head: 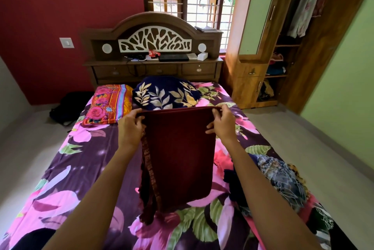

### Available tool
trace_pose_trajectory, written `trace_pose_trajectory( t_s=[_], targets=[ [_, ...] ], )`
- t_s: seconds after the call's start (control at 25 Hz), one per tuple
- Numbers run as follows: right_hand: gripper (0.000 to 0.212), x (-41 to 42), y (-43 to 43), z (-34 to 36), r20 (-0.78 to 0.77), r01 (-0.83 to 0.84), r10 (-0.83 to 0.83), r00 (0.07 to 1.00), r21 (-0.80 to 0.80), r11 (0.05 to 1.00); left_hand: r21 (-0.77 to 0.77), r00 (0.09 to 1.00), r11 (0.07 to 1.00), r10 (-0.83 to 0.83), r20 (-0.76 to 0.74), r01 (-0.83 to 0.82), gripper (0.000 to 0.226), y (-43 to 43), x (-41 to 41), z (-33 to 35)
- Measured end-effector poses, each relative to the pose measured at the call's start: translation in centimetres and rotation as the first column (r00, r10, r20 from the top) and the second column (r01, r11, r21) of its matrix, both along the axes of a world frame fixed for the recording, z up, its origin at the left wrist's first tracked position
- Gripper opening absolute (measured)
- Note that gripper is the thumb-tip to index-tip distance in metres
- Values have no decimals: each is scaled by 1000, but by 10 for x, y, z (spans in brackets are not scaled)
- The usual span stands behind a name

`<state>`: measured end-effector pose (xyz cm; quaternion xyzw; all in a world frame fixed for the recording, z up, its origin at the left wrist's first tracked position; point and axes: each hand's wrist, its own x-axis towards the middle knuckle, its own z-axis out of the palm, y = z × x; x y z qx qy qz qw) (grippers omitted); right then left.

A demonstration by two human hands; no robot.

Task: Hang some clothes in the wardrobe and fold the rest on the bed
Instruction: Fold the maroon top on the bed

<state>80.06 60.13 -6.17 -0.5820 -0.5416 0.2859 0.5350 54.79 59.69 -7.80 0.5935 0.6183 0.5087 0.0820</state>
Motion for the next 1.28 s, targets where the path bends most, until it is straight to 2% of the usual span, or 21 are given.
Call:
trace_pose_trajectory(
  t_s=[0.16,0.2,0.24,0.28,0.36,0.44,0.48,0.56,0.68,0.76,0.92,1.08,1.2,1.28],
  targets=[
    [5,-2,-2,-9,84,42,-48,995,74,996,-12,950,977,205,-234,-214,20,-10,8,-3],
    [6,-3,-2,-8,76,49,-56,996,83,995,-29,941,966,241,-238,-255,21,-13,10,-2],
    [7,-3,-2,-5,57,57,-62,996,85,995,-46,950,962,256,-180,-268,20,-15,13,1],
    [7,-5,-4,-2,27,73,-76,997,97,993,-42,973,973,226,-39,-227,16,-18,17,5],
    [10,-5,-11,4,-50,159,-152,987,202,966,55,960,997,31,279,-48,5,-26,24,17],
    [12,-4,-10,16,-120,251,-223,967,339,907,207,899,977,-133,418,49,5,-26,29,34],
    [12,-4,-3,20,-122,258,-229,966,356,898,242,875,968,-170,454,63,5,-18,30,39],
    [12,-4,22,15,-80,208,-194,978,236,949,170,861,984,-137,489,61,6,11,29,30],
    [13,-8,66,-10,-234,42,-68,970,-114,993,-69,790,993,-33,612,95,17,62,18,-11],
    [19,-11,90,-23,-312,-43,-6,950,-152,987,-107,747,986,-26,665,130,22,92,11,-29],
    [21,-12,113,-9,-453,-153,121,883,-33,988,31,720,978,-174,672,208,21,129,4,-7],
    [22,3,116,-11,-450,-130,147,881,68,989,174,734,944,-329,594,281,22,122,5,5],
    [23,9,96,-45,-390,-128,126,912,21,992,104,771,946,-310,556,306,21,99,2,-27],
    [25,16,77,-84,-352,-135,99,931,-79,988,-6,853,969,-215,476,248,14,78,1,-70]
  ],
)
